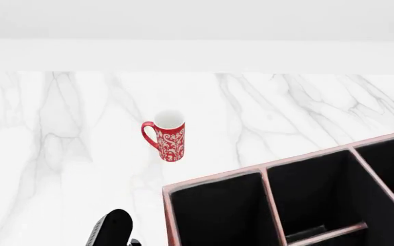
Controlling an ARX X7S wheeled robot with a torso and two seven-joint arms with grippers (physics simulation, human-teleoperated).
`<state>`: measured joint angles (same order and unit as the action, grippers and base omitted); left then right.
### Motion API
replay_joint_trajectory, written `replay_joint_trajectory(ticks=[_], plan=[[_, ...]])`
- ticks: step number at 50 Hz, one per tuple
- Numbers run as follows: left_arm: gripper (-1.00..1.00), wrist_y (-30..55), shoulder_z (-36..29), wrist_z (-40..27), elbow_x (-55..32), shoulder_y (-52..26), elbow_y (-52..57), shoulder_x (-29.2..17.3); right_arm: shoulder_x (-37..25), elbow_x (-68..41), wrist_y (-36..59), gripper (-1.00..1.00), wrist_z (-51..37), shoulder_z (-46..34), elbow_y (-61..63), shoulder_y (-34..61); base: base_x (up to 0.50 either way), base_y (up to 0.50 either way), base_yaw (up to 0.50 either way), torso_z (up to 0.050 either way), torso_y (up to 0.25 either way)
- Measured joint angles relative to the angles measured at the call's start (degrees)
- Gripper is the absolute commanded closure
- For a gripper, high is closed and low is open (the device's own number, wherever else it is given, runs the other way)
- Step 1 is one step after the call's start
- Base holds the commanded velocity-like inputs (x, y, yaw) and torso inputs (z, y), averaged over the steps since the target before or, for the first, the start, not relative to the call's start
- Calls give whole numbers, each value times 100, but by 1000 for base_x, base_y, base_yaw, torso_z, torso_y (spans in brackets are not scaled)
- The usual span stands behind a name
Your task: Pick up the book and place it in the left compartment of the caddy.
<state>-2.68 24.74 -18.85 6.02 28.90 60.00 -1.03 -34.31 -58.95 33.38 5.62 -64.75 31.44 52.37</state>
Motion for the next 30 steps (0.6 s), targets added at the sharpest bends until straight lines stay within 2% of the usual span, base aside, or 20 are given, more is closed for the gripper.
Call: replay_joint_trajectory(ticks=[30], plan=[[-100,108,-80,38,92,-98,0,0,-57,580,-495,-100,-13,-86,-348,-379,0,0,0,0,0]])
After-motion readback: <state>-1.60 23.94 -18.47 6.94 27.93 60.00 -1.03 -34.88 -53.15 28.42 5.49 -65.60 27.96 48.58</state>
